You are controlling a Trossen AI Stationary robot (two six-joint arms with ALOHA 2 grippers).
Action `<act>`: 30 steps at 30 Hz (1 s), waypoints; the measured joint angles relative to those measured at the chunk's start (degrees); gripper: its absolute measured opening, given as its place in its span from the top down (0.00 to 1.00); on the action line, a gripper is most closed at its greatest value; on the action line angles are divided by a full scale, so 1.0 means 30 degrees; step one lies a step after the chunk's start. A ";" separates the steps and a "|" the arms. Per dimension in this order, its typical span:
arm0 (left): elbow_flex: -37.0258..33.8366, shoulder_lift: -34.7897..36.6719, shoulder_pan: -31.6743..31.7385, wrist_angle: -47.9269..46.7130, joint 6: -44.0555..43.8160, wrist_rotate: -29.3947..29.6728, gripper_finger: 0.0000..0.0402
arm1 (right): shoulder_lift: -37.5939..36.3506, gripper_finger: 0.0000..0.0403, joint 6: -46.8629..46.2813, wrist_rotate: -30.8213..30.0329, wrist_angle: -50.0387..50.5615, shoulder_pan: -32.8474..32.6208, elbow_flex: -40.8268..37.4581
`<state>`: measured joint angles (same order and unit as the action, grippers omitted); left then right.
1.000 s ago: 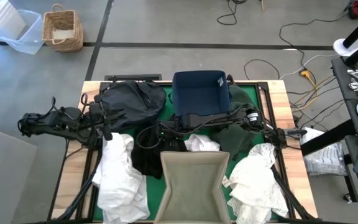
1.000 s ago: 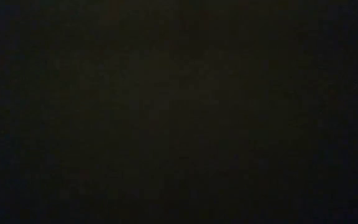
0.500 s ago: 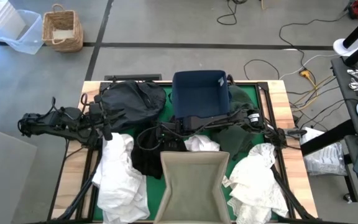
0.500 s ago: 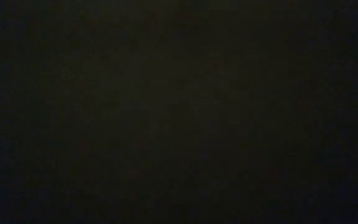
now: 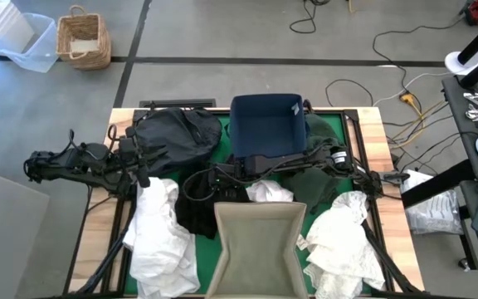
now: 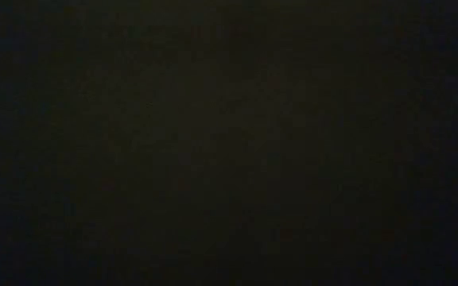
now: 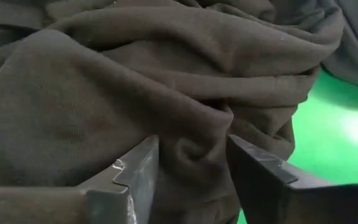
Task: Sort clothes
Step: Put the black shirt into the white laundry bin
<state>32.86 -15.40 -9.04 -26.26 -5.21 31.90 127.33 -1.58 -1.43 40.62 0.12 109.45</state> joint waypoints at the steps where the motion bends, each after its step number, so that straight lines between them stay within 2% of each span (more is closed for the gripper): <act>1: 0.0000 0.0000 0.0007 0.0000 0.0000 0.0000 0.81 | 0.0000 0.59 0.0016 0.0001 0.0004 0.0000 0.0000; 15: 0.0000 0.0000 0.0000 -0.0007 0.0000 0.0003 0.81 | 0.0000 0.95 0.0704 0.0088 0.0099 0.0015 0.0269; 30: 0.0000 0.0000 0.0003 -0.0018 -0.0004 0.0000 0.81 | -0.0423 0.97 0.0398 0.0169 0.1239 0.0036 0.2652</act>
<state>32.86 -15.40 -9.03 -26.32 -5.22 31.90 126.06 -0.38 -0.93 44.34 0.23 117.41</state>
